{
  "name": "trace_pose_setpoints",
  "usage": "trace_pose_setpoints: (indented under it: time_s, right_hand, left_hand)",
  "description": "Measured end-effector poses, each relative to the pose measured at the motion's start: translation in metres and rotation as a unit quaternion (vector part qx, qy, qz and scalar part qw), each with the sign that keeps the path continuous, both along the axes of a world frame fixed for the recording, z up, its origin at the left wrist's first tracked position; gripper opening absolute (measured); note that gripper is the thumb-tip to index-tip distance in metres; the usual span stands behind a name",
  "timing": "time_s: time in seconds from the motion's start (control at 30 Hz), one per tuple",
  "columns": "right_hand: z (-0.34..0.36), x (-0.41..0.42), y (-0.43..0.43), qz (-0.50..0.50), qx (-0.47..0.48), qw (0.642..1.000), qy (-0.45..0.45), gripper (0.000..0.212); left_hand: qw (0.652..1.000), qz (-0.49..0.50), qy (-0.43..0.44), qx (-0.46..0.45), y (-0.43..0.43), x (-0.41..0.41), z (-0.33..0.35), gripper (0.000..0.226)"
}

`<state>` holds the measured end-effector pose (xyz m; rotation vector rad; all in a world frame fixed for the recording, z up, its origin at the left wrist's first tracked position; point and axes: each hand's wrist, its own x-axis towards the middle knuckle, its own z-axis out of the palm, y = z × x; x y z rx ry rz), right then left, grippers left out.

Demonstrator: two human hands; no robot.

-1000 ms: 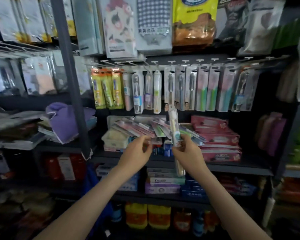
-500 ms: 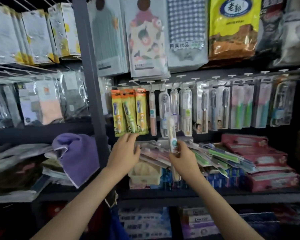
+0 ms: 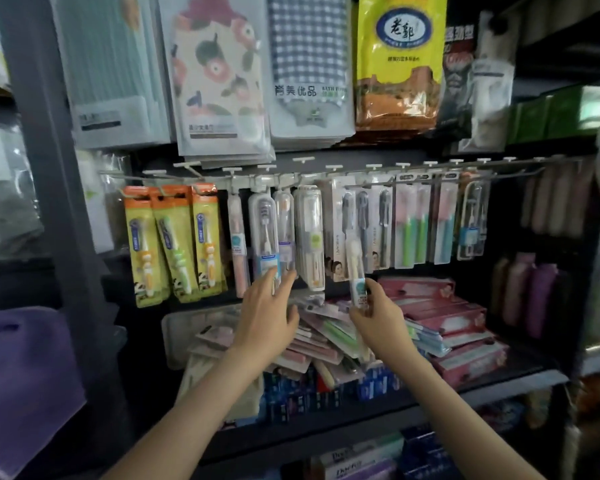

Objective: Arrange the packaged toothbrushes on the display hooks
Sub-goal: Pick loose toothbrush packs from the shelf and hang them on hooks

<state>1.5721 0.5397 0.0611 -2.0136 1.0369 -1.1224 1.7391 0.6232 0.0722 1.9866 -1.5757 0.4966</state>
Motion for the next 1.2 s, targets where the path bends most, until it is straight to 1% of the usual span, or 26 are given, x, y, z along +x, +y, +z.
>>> trace_pose_setpoints:
  time_s: [0.27,0.4,0.57,0.73,0.8,0.9,1.03,1.13,1.2]
  right_hand:
    - [-0.003,-0.049,-0.053,-0.03,-0.065,0.997,0.035,0.058]
    - [-0.004,-0.071,-0.08,-0.002,-0.092,0.994,0.052,0.057]
    - [-0.005,-0.072,-0.101,0.046,-0.126,0.988,0.077,0.053]
    - [0.001,-0.035,-0.087,0.111,-0.146,0.982,0.051,0.052]
    - [0.004,-0.01,-0.074,0.134,-0.142,0.98,0.035,0.052]
    - [0.007,0.027,-0.055,0.148,-0.135,0.98,0.015,0.051]
    - [0.007,0.064,-0.036,0.146,-0.119,0.982,0.003,0.052]
    - [0.013,0.08,-0.02,0.147,-0.149,0.978,0.018,0.053]
    - [0.021,0.089,-0.01,0.15,-0.179,0.972,0.037,0.054]
  left_hand:
    - [1.0,-0.02,-0.001,-0.01,-0.062,-0.048,0.003,0.061]
    - [1.0,-0.008,0.018,-0.015,-0.088,-0.075,-0.003,0.063]
    - [0.997,0.05,0.051,-0.032,-0.094,-0.076,-0.007,0.062]
    - [0.988,0.149,0.011,-0.047,-0.055,-0.027,-0.003,0.06]
    - [0.984,0.169,-0.002,-0.047,-0.033,-0.003,0.001,0.058]
    - [0.984,0.17,-0.026,-0.04,-0.011,0.027,0.011,0.058]
    - [0.987,0.152,-0.046,-0.02,-0.002,0.054,0.02,0.057]
    - [0.99,0.13,-0.054,-0.015,-0.001,0.065,0.022,0.058]
    - [0.99,0.125,-0.061,-0.034,0.004,0.071,0.025,0.058]
